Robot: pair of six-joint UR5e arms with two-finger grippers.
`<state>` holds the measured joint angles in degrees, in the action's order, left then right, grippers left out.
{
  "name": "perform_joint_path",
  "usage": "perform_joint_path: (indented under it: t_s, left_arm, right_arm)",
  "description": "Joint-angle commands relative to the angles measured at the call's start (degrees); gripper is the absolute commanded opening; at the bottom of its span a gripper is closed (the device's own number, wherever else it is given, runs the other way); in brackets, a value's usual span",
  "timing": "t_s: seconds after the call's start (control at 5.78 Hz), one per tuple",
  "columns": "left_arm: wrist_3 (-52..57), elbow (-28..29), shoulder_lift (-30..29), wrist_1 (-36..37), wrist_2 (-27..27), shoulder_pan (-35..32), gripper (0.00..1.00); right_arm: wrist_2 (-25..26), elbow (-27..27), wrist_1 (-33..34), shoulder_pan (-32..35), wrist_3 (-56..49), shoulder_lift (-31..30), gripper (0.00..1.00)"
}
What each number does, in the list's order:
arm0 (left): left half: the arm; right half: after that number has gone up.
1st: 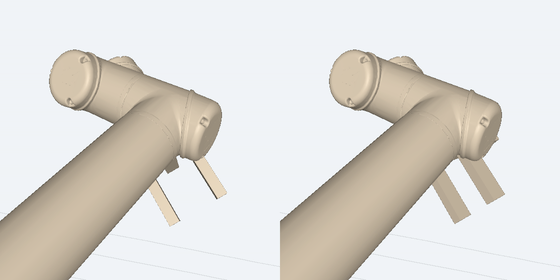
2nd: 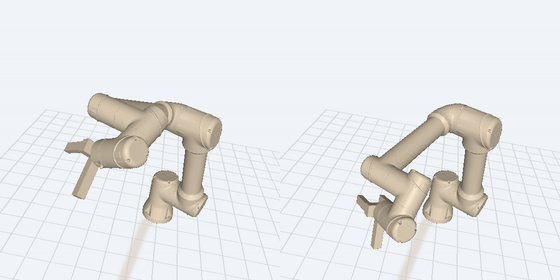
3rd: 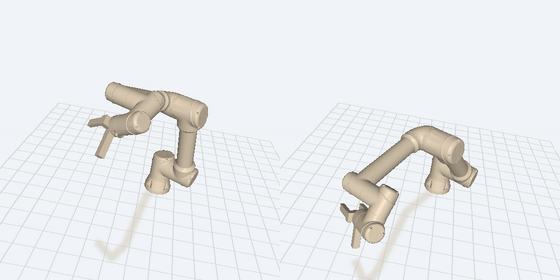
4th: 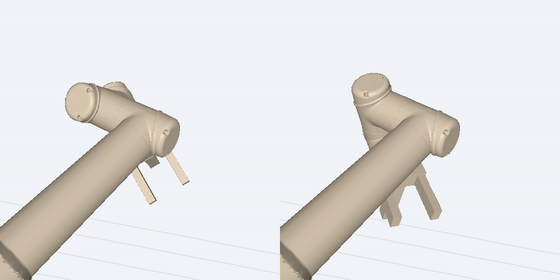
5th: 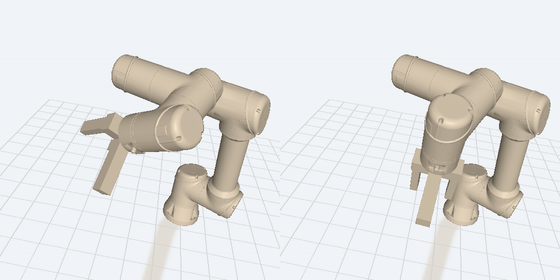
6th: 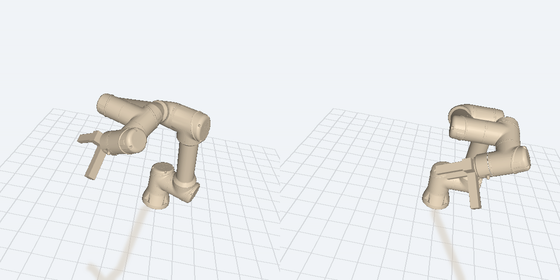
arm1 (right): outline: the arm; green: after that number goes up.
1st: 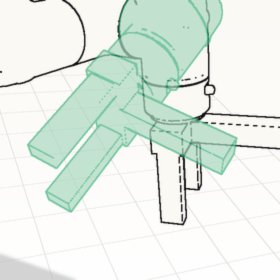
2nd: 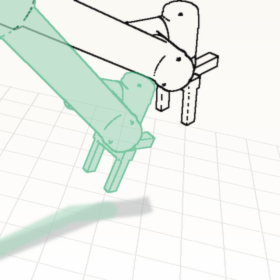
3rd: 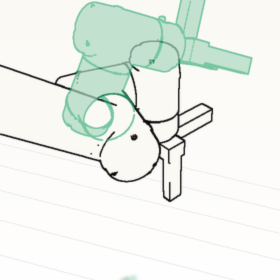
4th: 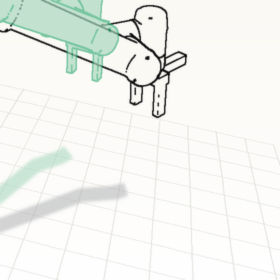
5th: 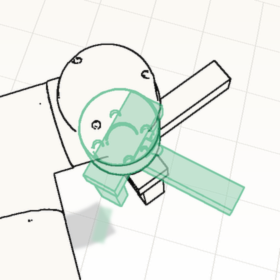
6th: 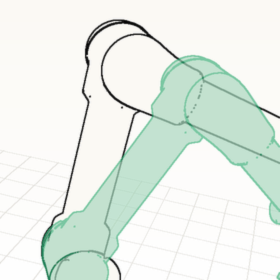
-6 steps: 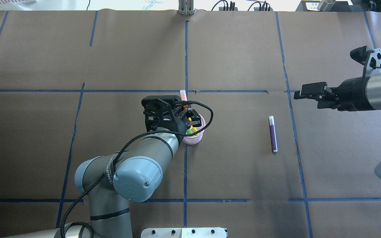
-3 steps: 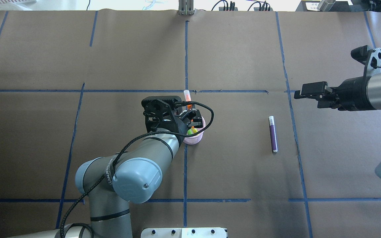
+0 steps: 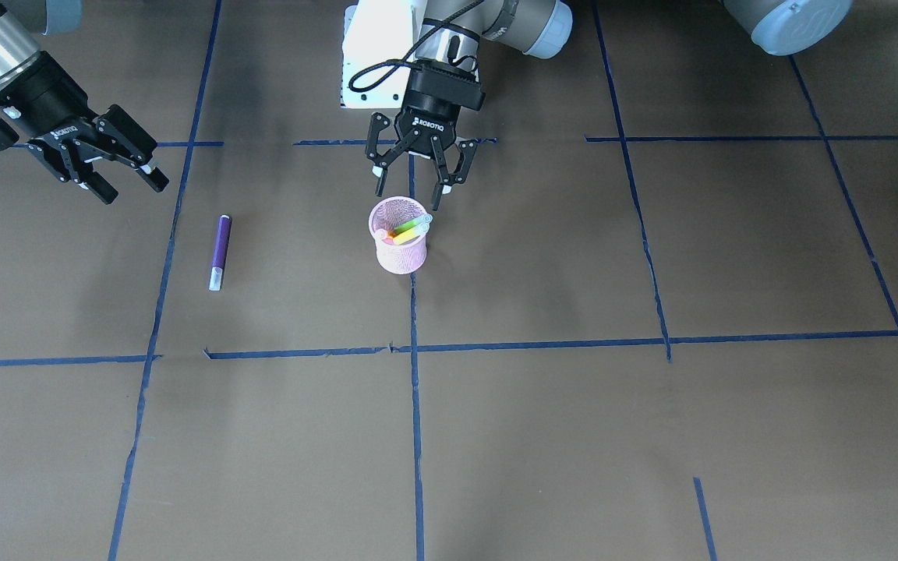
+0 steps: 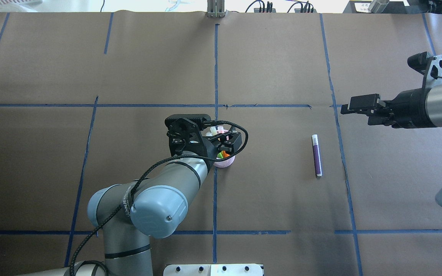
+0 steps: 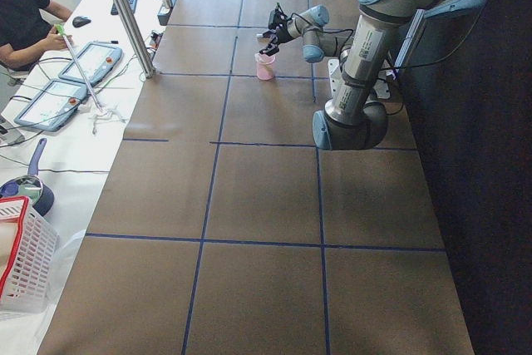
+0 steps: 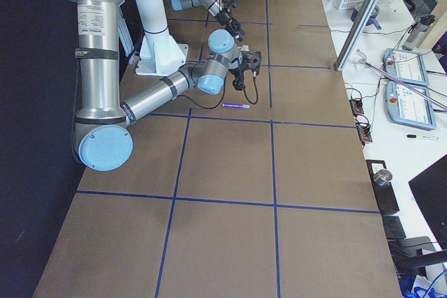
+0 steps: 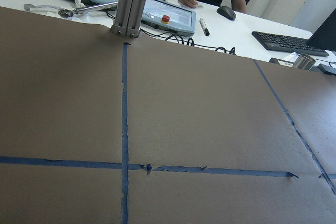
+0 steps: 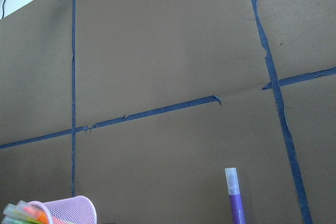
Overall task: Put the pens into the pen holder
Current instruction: 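Lift the orange highlighter with the left gripper and drop it into the cup, then withdraw the left gripper while the right gripper grasps the purple marker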
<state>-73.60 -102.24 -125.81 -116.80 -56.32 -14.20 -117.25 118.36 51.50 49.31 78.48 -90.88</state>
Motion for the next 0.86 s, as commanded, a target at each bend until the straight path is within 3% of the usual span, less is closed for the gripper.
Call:
perform_joint_path:
  t_s: [0.0, 0.17, 0.35, 0.52, 0.69]
  left_arm:
    - [5.1, -5.4, 2.0, -0.4, -1.4, -0.6, 0.91]
    - [5.6, -6.2, 2.7, -0.1, -6.6, -4.7, 0.87]
    - [5.7, -6.7, 6.7, -0.1, -22.3, -11.6, 0.83]
    - [7.9, -7.5, 10.4, 0.0, -30.7, -16.2, 0.84]
    - [13.2, -9.8, 15.1, 0.0, -32.6, -18.4, 0.87]
  right_arm:
    - [-0.9, -3.8, 0.7, -1.0, -1.0, 0.6, 0.99]
    - [-1.3, -6.9, 1.1, -2.1, -1.3, 2.4, 0.99]
    - [-2.0, -7.7, 6.9, -3.7, -3.7, 3.9, 0.99]
    - [-1.5, -7.8, 20.7, -6.3, -6.7, 9.4, 0.99]
    - [-1.1, -8.5, 34.1, -7.5, -15.6, 15.8, 0.98]
